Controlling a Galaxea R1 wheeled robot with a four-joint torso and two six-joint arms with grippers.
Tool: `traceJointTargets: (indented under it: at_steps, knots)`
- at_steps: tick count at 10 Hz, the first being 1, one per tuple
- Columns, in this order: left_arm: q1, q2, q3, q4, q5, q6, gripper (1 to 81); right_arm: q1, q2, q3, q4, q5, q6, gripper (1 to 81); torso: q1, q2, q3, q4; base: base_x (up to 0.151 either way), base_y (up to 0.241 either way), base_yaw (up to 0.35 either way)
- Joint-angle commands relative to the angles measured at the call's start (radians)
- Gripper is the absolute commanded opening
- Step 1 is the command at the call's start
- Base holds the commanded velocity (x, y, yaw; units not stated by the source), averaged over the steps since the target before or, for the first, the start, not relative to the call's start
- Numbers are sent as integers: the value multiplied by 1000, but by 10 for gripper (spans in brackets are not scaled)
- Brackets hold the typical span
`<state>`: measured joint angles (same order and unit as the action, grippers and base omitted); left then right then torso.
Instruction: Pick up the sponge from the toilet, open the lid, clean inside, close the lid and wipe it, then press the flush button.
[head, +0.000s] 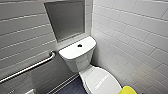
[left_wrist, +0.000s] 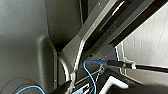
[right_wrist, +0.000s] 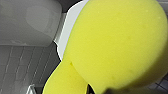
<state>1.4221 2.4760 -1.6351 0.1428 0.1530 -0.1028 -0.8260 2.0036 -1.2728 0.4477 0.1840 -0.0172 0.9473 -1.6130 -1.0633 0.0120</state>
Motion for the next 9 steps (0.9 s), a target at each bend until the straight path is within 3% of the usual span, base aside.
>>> traceJointTargets:
  at_steps: [1,2,5,9]
  knots:
    - [-2,-6,17,3,73,6,811,231,26,-89,68,-199,5,10,63,-98,0,0,0,0,0]
    - [-1,0,11,1,73,6,811,285,65,-130,91,-239,5,10,17,-27,0,0,0,0,0]
    - [4,29,-25,0,73,5,811,409,193,-291,128,-351,5,10,48,-82,0,0,0,0,0]
    - [10,57,-52,0,73,5,811,513,348,-490,137,-468,20,10,49,-81,0,0,0,0,0]
